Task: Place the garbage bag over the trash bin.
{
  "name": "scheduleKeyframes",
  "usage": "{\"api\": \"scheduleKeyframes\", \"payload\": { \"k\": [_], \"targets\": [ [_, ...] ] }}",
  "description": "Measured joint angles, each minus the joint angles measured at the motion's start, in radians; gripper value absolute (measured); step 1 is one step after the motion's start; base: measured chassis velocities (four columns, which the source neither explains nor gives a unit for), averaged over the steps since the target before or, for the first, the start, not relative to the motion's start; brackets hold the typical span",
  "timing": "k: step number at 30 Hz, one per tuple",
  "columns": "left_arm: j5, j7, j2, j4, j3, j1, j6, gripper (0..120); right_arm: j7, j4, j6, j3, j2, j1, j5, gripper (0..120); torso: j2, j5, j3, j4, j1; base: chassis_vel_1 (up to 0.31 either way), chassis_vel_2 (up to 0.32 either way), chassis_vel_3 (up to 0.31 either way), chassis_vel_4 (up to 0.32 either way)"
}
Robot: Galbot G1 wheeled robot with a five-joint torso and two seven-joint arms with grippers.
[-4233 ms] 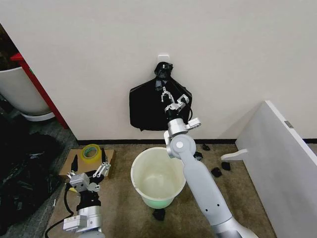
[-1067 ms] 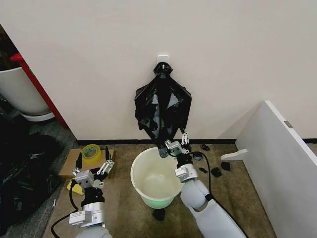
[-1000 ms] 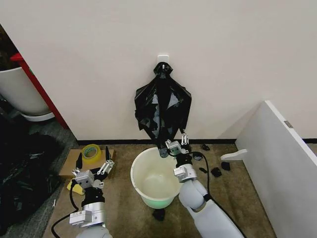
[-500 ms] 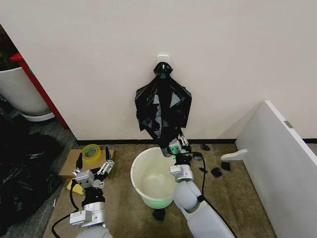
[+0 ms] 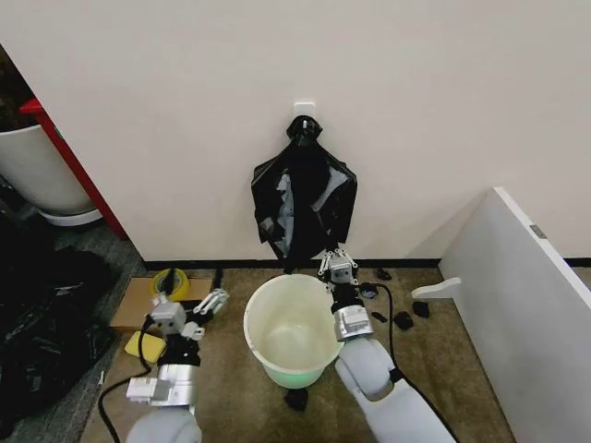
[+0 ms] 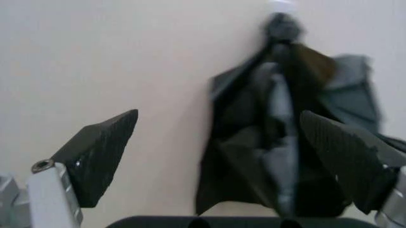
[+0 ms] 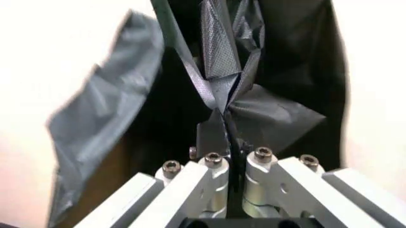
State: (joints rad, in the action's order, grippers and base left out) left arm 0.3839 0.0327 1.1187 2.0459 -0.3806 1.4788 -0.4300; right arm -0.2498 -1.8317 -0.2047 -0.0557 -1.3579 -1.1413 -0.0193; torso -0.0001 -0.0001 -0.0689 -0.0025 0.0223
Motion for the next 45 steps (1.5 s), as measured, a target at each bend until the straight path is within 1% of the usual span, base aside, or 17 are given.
{"api": "scheduleKeyframes", "payload": {
  "k": [3,4,8,11,12,16,21,24,25,28,32,33,38,40,43,44,45],
  "targets": [
    [0.012,-0.074,-0.118,-0.086,0.021,-0.120,-0.016,100,0.051,-0.011,-0.039,-0.001,0.004,-0.009,0.031,0,0.000,0.0002,0.000,-0.0002,0.000,0.000,0.000,0.000,0.000],
    [0.012,-0.074,-0.118,-0.086,0.021,-0.120,-0.016,100,0.051,-0.011,-0.039,-0.001,0.004,-0.009,0.031,0,0.000,0.0002,0.000,-0.0002,0.000,0.000,0.000,0.000,0.000],
    [-0.014,-0.115,-0.185,-0.178,0.077,-0.249,-0.011,100,0.088,-0.014,-0.064,0.007,0.002,-0.011,0.059,0,0.000,0.0002,0.000,0.0003,0.000,0.000,0.000,0.000,0.000],
    [-0.080,-0.136,-0.198,-0.266,0.153,-0.363,-0.008,100,0.092,-0.014,-0.066,0.008,-0.003,-0.011,0.067,0,0.000,0.0001,0.000,0.0000,0.000,0.000,0.000,0.000,0.000],
    [-0.080,-0.136,-0.198,-0.266,0.153,-0.363,-0.008,100,0.092,-0.014,-0.066,0.008,-0.003,-0.011,0.067,0,0.000,0.0001,0.000,0.0000,0.000,0.000,0.000,0.000,0.000],
    [-0.214,-0.144,-0.189,-0.369,0.215,-0.479,-0.020,100,0.096,-0.016,-0.069,0.005,-0.009,-0.018,0.069,0,0.000,0.0003,0.000,-0.0001,0.000,0.000,0.000,0.000,0.000],
    [-0.280,-0.154,-0.180,-0.417,0.250,-0.537,-0.032,100,0.103,-0.022,-0.069,0.008,-0.021,-0.026,0.066,0,0.000,0.0004,0.000,0.0001,0.000,0.000,0.000,0.000,0.000],
    [-0.314,-0.163,-0.166,-0.435,0.260,-0.556,-0.042,90,0.108,-0.023,-0.069,0.009,-0.029,-0.029,0.058,0,0.000,0.0004,0.000,0.0001,0.000,0.000,0.000,0.000,0.000],
    [-0.314,-0.163,-0.166,-0.435,0.260,-0.556,-0.042,90,0.108,-0.023,-0.069,0.009,-0.029,-0.029,0.058,0,0.000,0.0004,0.000,0.0001,0.000,0.000,0.000,0.000,0.000],
    [-0.332,-0.168,-0.151,-0.437,0.257,-0.557,-0.050,75,0.110,-0.023,-0.070,0.011,-0.034,-0.030,0.048,0,0.000,0.0003,0.000,0.0000,0.000,0.000,0.000,0.000,0.000],
    [-0.349,-0.171,-0.140,-0.437,0.248,-0.550,-0.054,61,0.112,-0.023,-0.071,0.013,-0.037,-0.030,0.044,0,0.000,0.0003,0.000,0.0002,0.000,0.000,0.000,0.000,0.000],
    [-0.349,-0.171,-0.140,-0.437,0.248,-0.550,-0.054,61,0.112,-0.023,-0.071,0.013,-0.037,-0.030,0.044,0,0.000,0.0003,0.000,0.0002,0.000,0.000,0.000,0.000,0.000],
    [-0.349,-0.170,-0.139,-0.442,0.230,-0.545,-0.051,39,0.116,-0.026,-0.075,0.013,-0.035,-0.034,0.042,0,0.000,0.0003,0.000,0.0001,0.000,0.000,0.000,0.000,0.000],
    [-0.348,-0.170,-0.140,-0.444,0.227,-0.545,-0.050,36,0.118,-0.028,-0.076,0.013,-0.032,-0.035,0.042,0,0.000,0.0003,0.000,0.0001,0.000,0.000,0.000,0.000,0.000],
    [-0.344,-0.171,-0.141,-0.445,0.218,-0.540,-0.045,22,0.121,-0.035,-0.077,0.011,-0.026,-0.038,0.054,0,0.000,0.0003,0.000,0.0001,0.000,0.000,0.000,0.000,0.000],
    [-0.344,-0.171,-0.142,-0.445,0.217,-0.540,-0.044,22,0.121,-0.035,-0.077,0.011,-0.025,-0.038,0.055,0,0.000,0.0003,0.000,0.0000,0.000,0.000,0.000,0.000,0.000],
    [-0.341,-0.172,-0.142,-0.446,0.212,-0.537,-0.039,14,0.123,-0.044,-0.077,0.011,-0.022,-0.041,0.076,0,0.000,0.0003,0.000,0.0001,0.000,0.000,0.000,0.000,0.000]
  ]
}}
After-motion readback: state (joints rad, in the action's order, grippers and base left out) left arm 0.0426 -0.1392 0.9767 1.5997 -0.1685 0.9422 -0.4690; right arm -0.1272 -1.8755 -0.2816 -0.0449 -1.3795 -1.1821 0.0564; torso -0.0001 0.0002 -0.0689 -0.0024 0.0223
